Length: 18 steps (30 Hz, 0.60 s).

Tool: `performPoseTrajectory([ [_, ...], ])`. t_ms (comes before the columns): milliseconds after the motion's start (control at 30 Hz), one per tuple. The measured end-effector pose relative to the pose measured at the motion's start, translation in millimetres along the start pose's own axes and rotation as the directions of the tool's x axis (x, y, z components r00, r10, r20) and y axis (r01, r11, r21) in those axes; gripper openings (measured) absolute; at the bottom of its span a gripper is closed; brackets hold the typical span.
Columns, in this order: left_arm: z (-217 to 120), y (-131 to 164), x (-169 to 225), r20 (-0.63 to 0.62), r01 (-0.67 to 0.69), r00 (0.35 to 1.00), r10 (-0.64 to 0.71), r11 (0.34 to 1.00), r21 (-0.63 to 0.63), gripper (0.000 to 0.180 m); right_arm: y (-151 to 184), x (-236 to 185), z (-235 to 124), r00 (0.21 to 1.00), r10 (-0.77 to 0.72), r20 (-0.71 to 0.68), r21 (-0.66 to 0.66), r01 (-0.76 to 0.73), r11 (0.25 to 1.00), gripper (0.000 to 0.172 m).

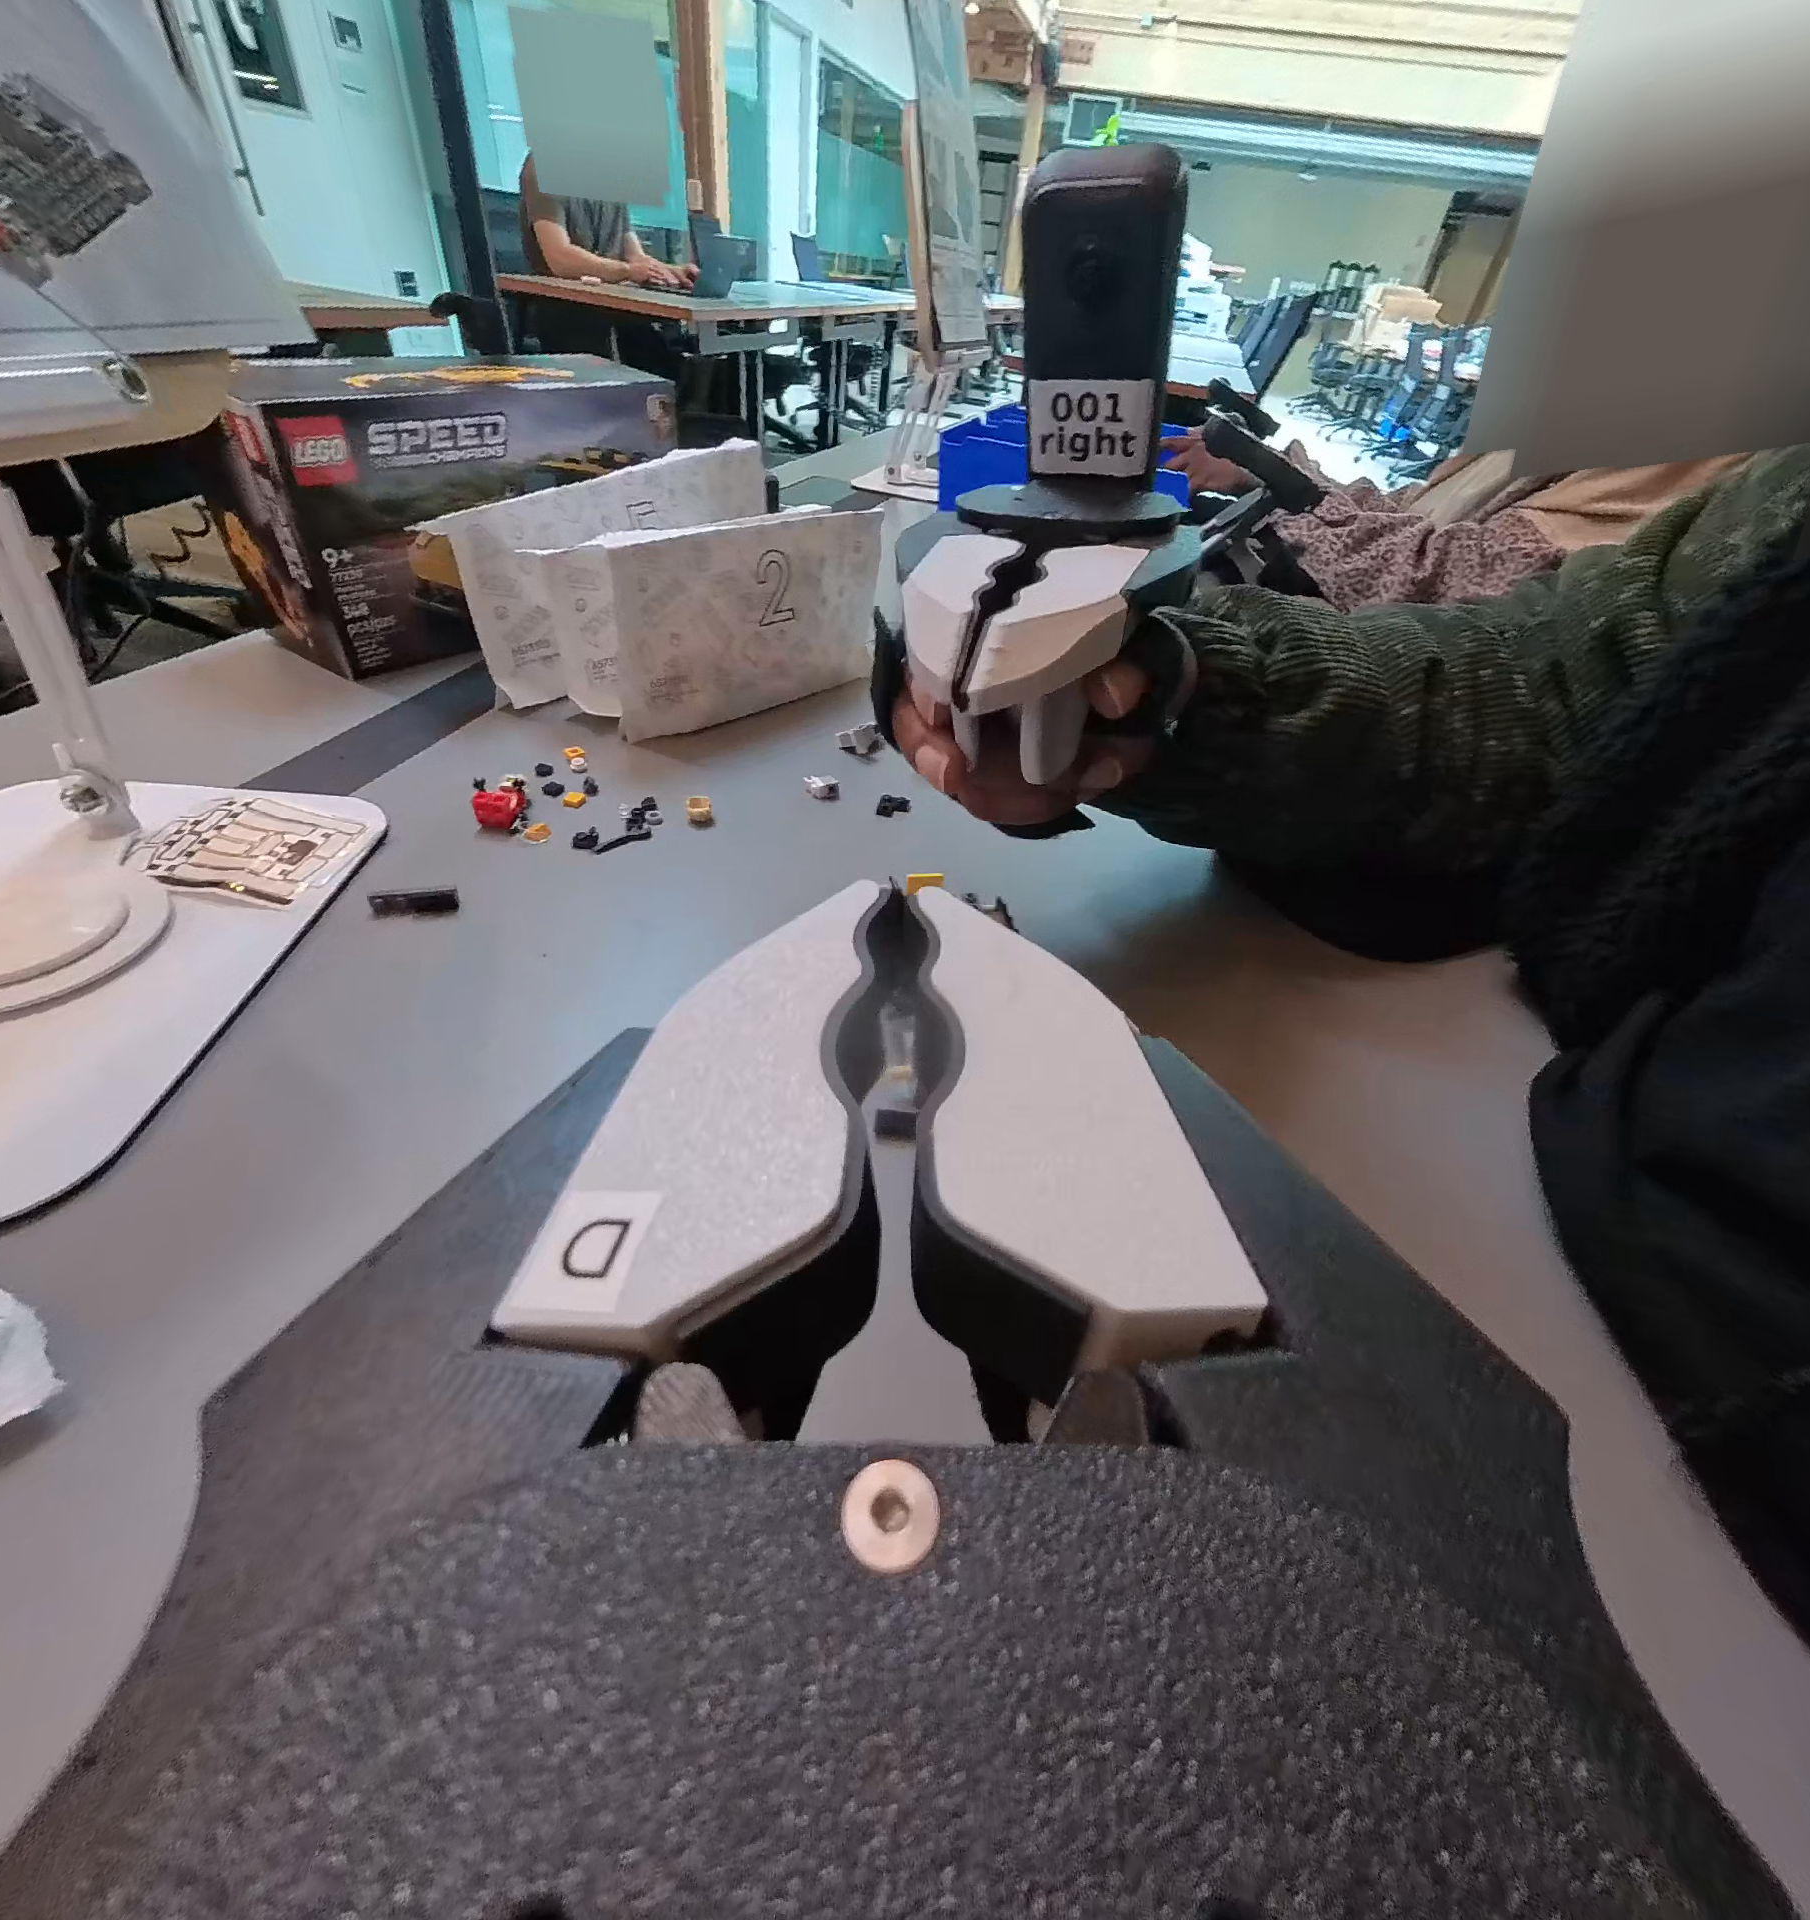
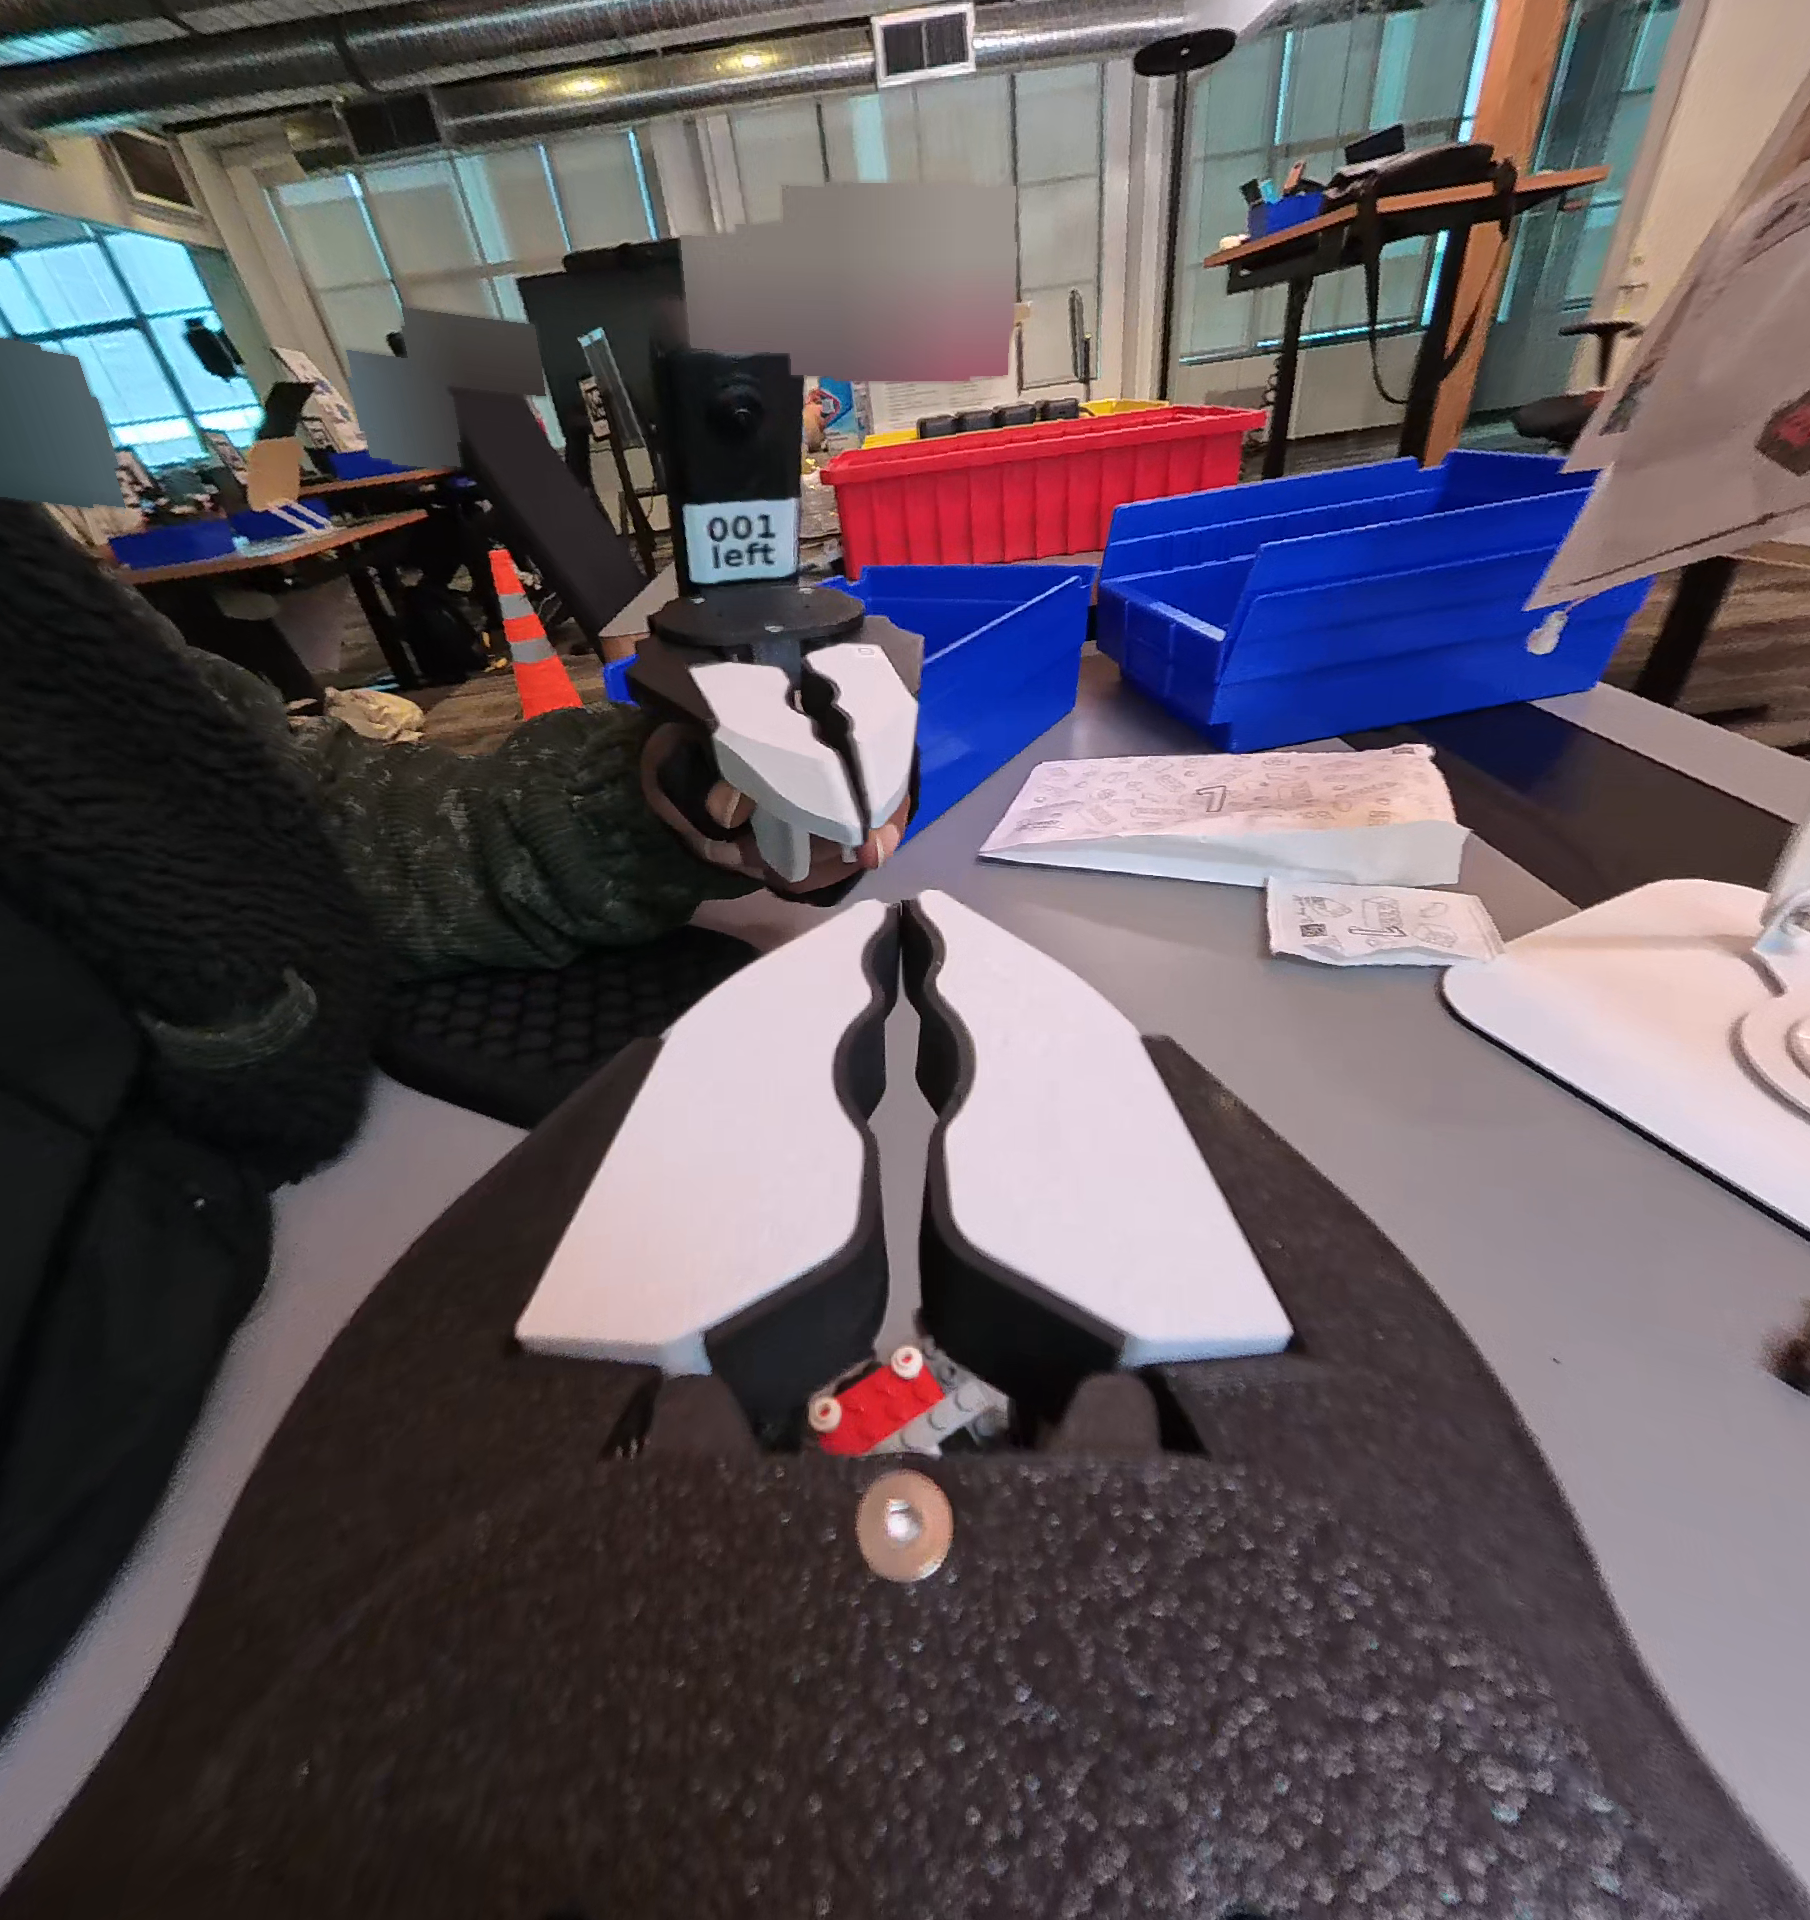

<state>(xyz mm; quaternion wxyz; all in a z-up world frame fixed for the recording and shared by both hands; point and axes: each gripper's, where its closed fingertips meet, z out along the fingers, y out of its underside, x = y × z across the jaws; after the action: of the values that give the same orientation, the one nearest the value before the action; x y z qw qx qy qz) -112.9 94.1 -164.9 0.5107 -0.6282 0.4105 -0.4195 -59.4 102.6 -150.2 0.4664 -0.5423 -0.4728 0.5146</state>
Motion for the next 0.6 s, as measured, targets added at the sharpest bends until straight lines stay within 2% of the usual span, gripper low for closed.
performPoseTrajectory([
  [67, 0.1, 0.2, -5.5, 0.030, 0.014, 0.999, -0.014, 1.000, 0.005, 0.000, 0.6, 12.2, -3.2, 0.998, 0.002, -0.064, -0.004, -0.003, 1.000, 0.002],
  [100, 0.2, -0.9, -8.3, 0.045, 0.025, 0.999, -0.026, 1.000, 0.013, 0.010, 2.9, 23.3, -5.6, 0.993, 0.002, -0.121, -0.023, -0.005, 1.000, 0.005],
  [233, 1.4, -4.1, -20.7, 0.116, 0.089, 0.989, -0.092, 0.996, 0.030, 0.047, 26.7, 94.5, -21.7, 0.908, -0.122, -0.402, -0.262, 0.014, 0.965, 0.019],
  [300, 1.9, -3.4, -23.1, 0.134, 0.099, 0.986, -0.102, 0.995, 0.025, 0.053, 43.6, 126.3, -25.1, 0.876, -0.164, -0.453, -0.379, -0.022, 0.925, 0.021],
  [400, 1.8, -2.2, -21.7, 0.132, 0.104, 0.986, -0.106, 0.994, 0.019, 0.049, 79.9, 172.8, -24.1, 0.847, -0.203, -0.491, -0.549, -0.120, 0.827, 0.027],
  [533, 2.6, 1.5, -22.1, 0.141, 0.086, 0.986, -0.086, 0.996, 0.011, 0.037, 116.9, 215.7, -17.3, 0.832, -0.170, -0.528, -0.640, -0.258, 0.724, 0.029],
  [567, 2.8, 3.0, -22.8, 0.142, 0.091, 0.986, -0.091, 0.996, 0.009, 0.035, 123.9, 220.3, -15.3, 0.833, -0.155, -0.531, -0.657, -0.289, 0.696, 0.022],
  [600, 2.9, 4.4, -23.1, 0.138, 0.095, 0.986, -0.096, 0.995, 0.009, 0.030, 123.8, 221.9, -10.2, 0.838, -0.120, -0.532, -0.644, -0.309, 0.699, 0.006],
])
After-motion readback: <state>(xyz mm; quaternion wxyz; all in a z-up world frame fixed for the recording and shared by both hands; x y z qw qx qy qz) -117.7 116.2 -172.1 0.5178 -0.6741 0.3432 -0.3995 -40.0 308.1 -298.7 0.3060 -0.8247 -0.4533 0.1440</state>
